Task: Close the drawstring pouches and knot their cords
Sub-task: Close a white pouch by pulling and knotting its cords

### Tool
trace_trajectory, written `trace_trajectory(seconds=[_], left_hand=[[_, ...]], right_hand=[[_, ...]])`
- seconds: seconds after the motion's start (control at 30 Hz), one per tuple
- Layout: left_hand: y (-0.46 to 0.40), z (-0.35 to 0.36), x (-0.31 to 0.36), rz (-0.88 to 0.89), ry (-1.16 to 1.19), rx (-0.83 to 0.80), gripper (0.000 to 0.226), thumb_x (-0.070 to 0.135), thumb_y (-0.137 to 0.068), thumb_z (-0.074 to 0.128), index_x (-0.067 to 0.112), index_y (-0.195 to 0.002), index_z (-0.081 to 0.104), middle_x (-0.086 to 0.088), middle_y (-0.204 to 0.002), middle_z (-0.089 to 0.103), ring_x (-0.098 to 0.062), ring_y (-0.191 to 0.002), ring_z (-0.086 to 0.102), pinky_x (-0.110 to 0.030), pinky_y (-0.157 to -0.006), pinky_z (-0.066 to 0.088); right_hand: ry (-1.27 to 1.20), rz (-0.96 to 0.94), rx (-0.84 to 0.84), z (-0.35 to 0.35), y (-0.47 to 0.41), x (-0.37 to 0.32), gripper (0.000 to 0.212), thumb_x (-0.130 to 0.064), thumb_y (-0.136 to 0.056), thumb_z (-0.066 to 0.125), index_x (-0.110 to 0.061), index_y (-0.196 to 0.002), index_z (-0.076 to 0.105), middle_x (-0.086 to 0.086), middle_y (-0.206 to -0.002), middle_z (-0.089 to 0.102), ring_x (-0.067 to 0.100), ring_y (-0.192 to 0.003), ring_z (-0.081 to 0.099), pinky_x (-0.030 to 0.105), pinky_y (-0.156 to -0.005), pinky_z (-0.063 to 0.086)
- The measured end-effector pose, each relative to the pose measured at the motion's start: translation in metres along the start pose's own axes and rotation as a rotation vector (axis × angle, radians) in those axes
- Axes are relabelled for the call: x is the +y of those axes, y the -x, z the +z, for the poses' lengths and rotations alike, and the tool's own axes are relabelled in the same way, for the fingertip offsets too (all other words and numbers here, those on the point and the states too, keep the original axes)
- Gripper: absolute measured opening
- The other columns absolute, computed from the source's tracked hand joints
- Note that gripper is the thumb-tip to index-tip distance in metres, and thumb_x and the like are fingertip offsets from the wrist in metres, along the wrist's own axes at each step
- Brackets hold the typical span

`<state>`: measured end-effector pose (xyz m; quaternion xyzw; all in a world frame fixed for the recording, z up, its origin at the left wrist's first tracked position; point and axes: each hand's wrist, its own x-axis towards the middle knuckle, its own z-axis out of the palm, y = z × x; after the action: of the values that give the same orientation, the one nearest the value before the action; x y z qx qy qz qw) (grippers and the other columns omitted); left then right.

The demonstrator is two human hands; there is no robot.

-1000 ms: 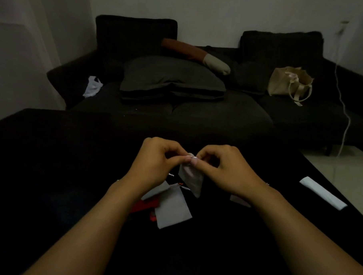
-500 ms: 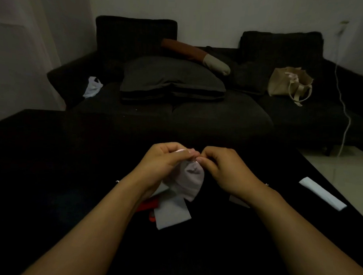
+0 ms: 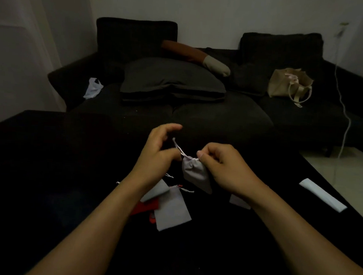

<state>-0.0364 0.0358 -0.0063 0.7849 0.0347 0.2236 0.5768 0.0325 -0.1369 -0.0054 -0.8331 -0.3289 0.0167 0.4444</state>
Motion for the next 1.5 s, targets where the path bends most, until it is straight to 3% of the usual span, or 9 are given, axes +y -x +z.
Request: trace_trajectory(seconds=[0.17,0.43,0.6,0.7,0.87,1.07,1.17,1.37,1.5], left_hand=[[0.003,-0.004,-0.001,0.121,-0.208,-0.367,0.025,0.015,-0.091,0.068,0.023,-0.114,0.070,0.007,-0.109,0.072,-0.006,-0.103,0.068,-0.033,-0.090,0.056],[0.002,0.001,-0.007,0.110,-0.192,-0.210,0.010,0.013,-0.080,0.078,0.017,-0.089,0.079,0.005,-0.081,0.078,-0.008,-0.080,0.074,-0.029,-0.077,0.059],[0.002,0.000,-0.007,0.030,-0.071,-0.239,0.007,0.016,-0.083,0.074,0.018,-0.077,0.072,-0.003,-0.091,0.077,-0.017,-0.086,0.074,-0.038,-0.080,0.060],[0.004,0.006,-0.003,-0.048,0.101,-0.264,0.011,0.014,-0.089,0.067,0.011,-0.078,0.068,-0.008,-0.100,0.075,-0.019,-0.094,0.072,-0.031,-0.081,0.056],[0.006,0.019,0.007,-0.227,0.383,-0.167,0.031,0.034,-0.086,0.063,0.007,-0.091,0.076,-0.013,-0.083,0.074,-0.022,-0.077,0.070,-0.029,-0.068,0.056],[0.006,0.015,0.006,-0.172,0.222,0.007,0.033,0.043,-0.082,0.069,0.011,-0.088,0.071,0.000,-0.081,0.075,-0.007,-0.075,0.068,-0.026,-0.070,0.052],[0.004,0.008,0.008,-0.144,0.094,-0.072,0.040,0.052,-0.070,0.073,0.015,-0.085,0.070,0.001,-0.075,0.070,-0.006,-0.069,0.065,-0.022,-0.064,0.051],[0.011,0.006,0.003,0.037,-0.298,-0.135,0.019,0.026,-0.074,0.085,0.016,-0.076,0.069,0.000,-0.072,0.069,-0.004,-0.062,0.063,-0.015,-0.058,0.051],[0.011,0.006,0.001,0.116,-0.327,-0.144,0.009,0.025,-0.079,0.080,0.023,-0.078,0.071,0.006,-0.076,0.072,-0.003,-0.070,0.069,-0.020,-0.065,0.056]], right_hand=[[-0.052,0.019,0.000,-0.002,0.000,0.001,0.025,-0.029,-0.097,0.057,-0.016,-0.078,0.067,0.011,-0.075,0.069,0.028,-0.075,0.067,0.048,-0.070,0.054],[-0.135,0.049,-0.065,-0.006,0.002,0.002,0.016,-0.027,-0.085,0.074,-0.012,-0.080,0.070,0.000,-0.065,0.065,0.002,-0.059,0.057,0.027,-0.060,0.047],[-0.129,0.051,-0.090,-0.009,0.002,0.000,0.007,-0.021,-0.088,0.071,-0.015,-0.086,0.072,-0.002,-0.070,0.068,-0.001,-0.060,0.058,0.021,-0.061,0.047],[-0.148,0.038,-0.096,-0.008,0.002,-0.001,0.008,-0.016,-0.089,0.069,-0.009,-0.086,0.073,0.007,-0.078,0.072,0.002,-0.065,0.060,0.023,-0.063,0.049],[-0.172,0.065,-0.067,-0.008,0.004,0.002,0.005,-0.010,-0.085,0.072,-0.006,-0.082,0.074,0.012,-0.078,0.073,0.009,-0.067,0.064,0.028,-0.067,0.052],[-0.144,0.029,0.003,-0.003,0.005,-0.001,0.008,-0.014,-0.085,0.073,-0.011,-0.077,0.074,0.008,-0.074,0.073,0.010,-0.066,0.065,0.027,-0.064,0.053],[-0.111,0.052,0.029,-0.005,0.005,-0.002,0.008,-0.015,-0.084,0.074,-0.013,-0.077,0.075,0.004,-0.073,0.073,0.008,-0.066,0.067,0.024,-0.063,0.054],[-0.212,0.086,0.062,-0.005,0.004,-0.004,0.010,-0.007,-0.085,0.071,-0.004,-0.077,0.074,0.003,-0.072,0.074,0.003,-0.068,0.068,0.021,-0.065,0.054],[-0.209,0.098,0.071,-0.008,0.005,-0.004,0.011,-0.009,-0.086,0.071,-0.003,-0.077,0.073,0.013,-0.070,0.070,0.009,-0.063,0.061,0.026,-0.062,0.051]])
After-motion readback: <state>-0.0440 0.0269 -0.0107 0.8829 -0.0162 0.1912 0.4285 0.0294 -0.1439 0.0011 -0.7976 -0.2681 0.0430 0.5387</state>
